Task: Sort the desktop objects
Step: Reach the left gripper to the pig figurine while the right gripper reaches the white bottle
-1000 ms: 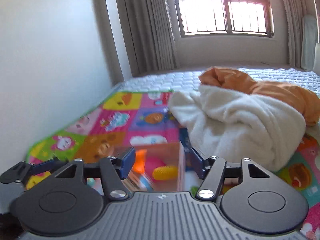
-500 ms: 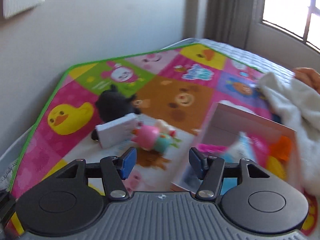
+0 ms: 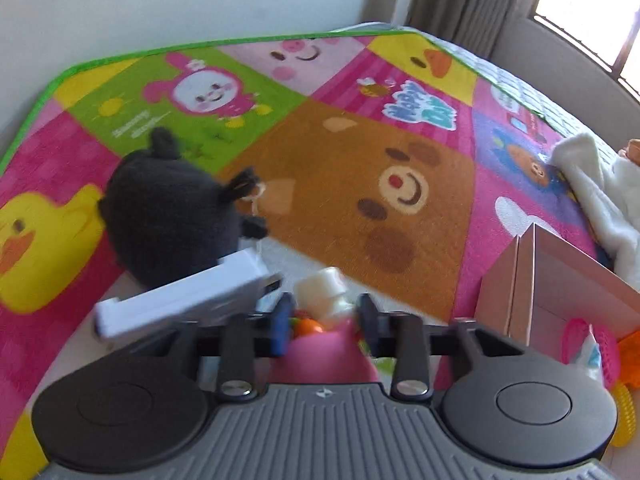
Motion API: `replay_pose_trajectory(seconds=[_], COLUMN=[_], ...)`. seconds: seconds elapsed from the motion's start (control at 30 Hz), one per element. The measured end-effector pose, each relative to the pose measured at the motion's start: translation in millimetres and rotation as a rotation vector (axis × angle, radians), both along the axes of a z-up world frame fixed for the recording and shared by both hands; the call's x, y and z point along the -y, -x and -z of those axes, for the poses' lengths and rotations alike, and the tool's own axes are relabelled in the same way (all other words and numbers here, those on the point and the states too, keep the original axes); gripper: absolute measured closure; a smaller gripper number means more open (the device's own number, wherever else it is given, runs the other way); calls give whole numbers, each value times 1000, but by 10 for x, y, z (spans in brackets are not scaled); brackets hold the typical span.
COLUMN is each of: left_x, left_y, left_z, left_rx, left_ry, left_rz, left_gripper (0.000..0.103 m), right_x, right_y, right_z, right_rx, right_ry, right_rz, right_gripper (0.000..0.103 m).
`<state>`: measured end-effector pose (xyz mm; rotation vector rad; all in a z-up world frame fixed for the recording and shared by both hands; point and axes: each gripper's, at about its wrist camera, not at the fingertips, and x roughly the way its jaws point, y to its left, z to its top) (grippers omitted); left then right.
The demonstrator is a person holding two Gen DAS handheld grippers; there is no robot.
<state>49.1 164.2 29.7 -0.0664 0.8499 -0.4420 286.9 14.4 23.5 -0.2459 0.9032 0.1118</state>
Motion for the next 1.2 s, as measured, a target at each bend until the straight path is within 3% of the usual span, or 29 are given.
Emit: replay_pose_trajectory(seconds=[0.13, 0.27, 0.43, 0.53, 0.67, 0.9, 0.97, 1.2], left_x=[54, 137, 380, 529, 786, 1193, 1328, 1706], left_y=[53, 186, 354, 421, 406, 428, 441, 598], left_z=[-20, -22, -27, -38, -21, -47, -44, -23], left_rx=[0, -12, -9, 21, 54, 86, 89, 77], left_ry=[5, -5, -11, -5, -69, -136, -140, -105], left_rz=[29, 58, 130, 156, 197, 281, 311, 432], left_gripper=[0, 0, 0, 0, 0, 0, 0, 0], right_x=[-61, 113, 645, 1012, 1417, 2063, 2132, 2013], right_y=[656, 1427, 2027, 2277, 2609, 2817, 2807, 2836], right_z=[-94, -322, -544, -569, -592, -457, -431, -435], right_rx=[-39, -48, 13, -6, 49, 98, 110, 128], right_ry=[-20, -121, -148, -186, -224, -478, -521, -473], right_rz=[-125, -146, 16, 120, 251, 495, 521, 465], right_gripper=[78, 78, 78, 77, 62, 60, 55, 50])
